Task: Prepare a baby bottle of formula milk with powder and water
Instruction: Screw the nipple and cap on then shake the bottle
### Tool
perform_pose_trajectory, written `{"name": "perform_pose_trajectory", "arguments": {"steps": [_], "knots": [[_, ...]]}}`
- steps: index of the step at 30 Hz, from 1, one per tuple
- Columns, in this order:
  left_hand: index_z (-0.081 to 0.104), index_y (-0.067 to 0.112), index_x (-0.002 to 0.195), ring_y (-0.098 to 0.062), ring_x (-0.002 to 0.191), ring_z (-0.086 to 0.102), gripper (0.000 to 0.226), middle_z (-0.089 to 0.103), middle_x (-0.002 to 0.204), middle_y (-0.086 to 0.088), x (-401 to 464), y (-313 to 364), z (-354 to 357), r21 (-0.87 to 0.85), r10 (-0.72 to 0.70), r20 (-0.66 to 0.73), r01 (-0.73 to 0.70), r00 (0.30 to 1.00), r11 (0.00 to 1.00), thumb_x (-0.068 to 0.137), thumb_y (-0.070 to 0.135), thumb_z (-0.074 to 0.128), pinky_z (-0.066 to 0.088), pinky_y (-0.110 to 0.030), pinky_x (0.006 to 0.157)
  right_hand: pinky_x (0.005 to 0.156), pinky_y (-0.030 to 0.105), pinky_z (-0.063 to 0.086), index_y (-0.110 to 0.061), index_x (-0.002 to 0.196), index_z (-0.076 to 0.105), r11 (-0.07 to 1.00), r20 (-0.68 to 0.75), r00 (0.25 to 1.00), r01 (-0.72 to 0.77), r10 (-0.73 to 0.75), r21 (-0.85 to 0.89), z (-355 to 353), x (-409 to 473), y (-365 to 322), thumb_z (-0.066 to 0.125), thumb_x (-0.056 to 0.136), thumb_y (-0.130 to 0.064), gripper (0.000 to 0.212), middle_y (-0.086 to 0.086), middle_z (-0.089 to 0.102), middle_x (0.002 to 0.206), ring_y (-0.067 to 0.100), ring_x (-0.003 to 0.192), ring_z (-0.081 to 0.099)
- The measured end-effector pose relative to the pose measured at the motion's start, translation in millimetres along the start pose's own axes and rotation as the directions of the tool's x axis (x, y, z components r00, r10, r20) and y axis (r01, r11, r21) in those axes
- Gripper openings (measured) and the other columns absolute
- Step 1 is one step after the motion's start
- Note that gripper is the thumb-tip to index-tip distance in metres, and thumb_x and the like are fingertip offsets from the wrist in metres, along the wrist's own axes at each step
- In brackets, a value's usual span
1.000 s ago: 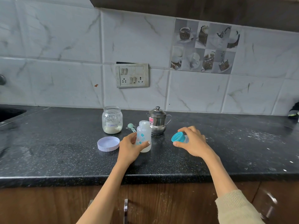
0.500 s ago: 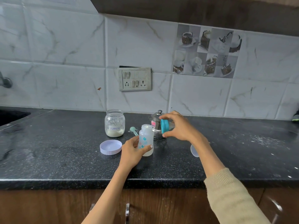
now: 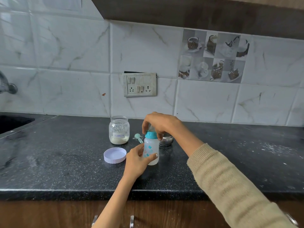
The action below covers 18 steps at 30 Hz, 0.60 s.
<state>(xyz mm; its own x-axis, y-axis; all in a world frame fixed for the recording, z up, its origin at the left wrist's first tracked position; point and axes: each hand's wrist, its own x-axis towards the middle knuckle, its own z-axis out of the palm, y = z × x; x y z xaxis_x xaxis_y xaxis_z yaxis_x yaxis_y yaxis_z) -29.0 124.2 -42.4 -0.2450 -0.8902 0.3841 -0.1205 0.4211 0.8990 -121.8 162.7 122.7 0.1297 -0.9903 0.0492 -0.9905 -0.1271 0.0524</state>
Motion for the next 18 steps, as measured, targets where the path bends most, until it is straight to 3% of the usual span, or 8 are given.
{"name": "perform_pose_trajectory", "arguments": {"steps": [4, 8, 13, 18], "knots": [[0.067, 0.021, 0.104, 0.000, 0.089, 0.066, 0.035, 0.072, 0.100, 0.006, -0.5, 0.8, -0.2, 0.000, -0.001, -0.004, 0.001, 1.000, 1.000, 0.071, 0.022, 0.081, 0.052, -0.018, 0.078, 0.073, 0.035, 0.051, -0.021, 0.113, 0.066, 1.000, 0.027, 1.000, 0.011, -0.011, -0.026, 2.0, 2.9, 1.2, 0.071, 0.067, 0.017, 0.061, 0.003, 0.052, 0.131, 0.019, 0.085, 0.049], [0.066, 0.021, 0.106, 0.005, 0.088, 0.064, 0.037, 0.070, 0.098, 0.009, -0.9, 2.6, 0.1, 0.011, 0.000, -0.001, 0.000, 1.000, 1.000, 0.072, 0.022, 0.081, 0.048, -0.012, 0.073, 0.059, 0.023, 0.046, -0.020, 0.114, 0.066, 1.000, 0.063, 0.998, 0.023, -0.024, 0.009, 0.3, 4.1, 4.8, 0.072, 0.068, 0.014, 0.058, 0.003, 0.053, 0.131, 0.016, 0.084, 0.048], [0.064, 0.025, 0.103, 0.008, 0.086, 0.063, 0.034, 0.069, 0.096, 0.012, -0.1, 3.0, 0.3, 0.019, 0.010, 0.006, -0.010, 1.000, 1.000, 0.072, 0.022, 0.080, 0.048, -0.009, 0.070, 0.054, 0.021, 0.045, -0.020, 0.113, 0.068, 0.998, 0.115, 0.993, 0.002, -0.009, 0.056, -3.7, 8.5, 10.2, 0.077, 0.066, 0.009, 0.056, 0.002, 0.054, 0.127, 0.010, 0.072, 0.052], [0.066, 0.018, 0.110, 0.003, 0.090, 0.066, 0.041, 0.071, 0.102, 0.008, 1.8, -0.5, 0.9, 0.028, 0.014, 0.011, -0.015, 1.000, 0.999, 0.073, 0.025, 0.080, 0.050, -0.011, 0.073, 0.056, 0.020, 0.046, -0.020, 0.111, 0.068, 0.999, 0.165, 0.986, 0.018, -0.026, 0.050, -5.3, 16.2, 12.1, 0.081, 0.064, 0.005, 0.055, 0.002, 0.054, 0.127, 0.020, 0.093, 0.056]]}}
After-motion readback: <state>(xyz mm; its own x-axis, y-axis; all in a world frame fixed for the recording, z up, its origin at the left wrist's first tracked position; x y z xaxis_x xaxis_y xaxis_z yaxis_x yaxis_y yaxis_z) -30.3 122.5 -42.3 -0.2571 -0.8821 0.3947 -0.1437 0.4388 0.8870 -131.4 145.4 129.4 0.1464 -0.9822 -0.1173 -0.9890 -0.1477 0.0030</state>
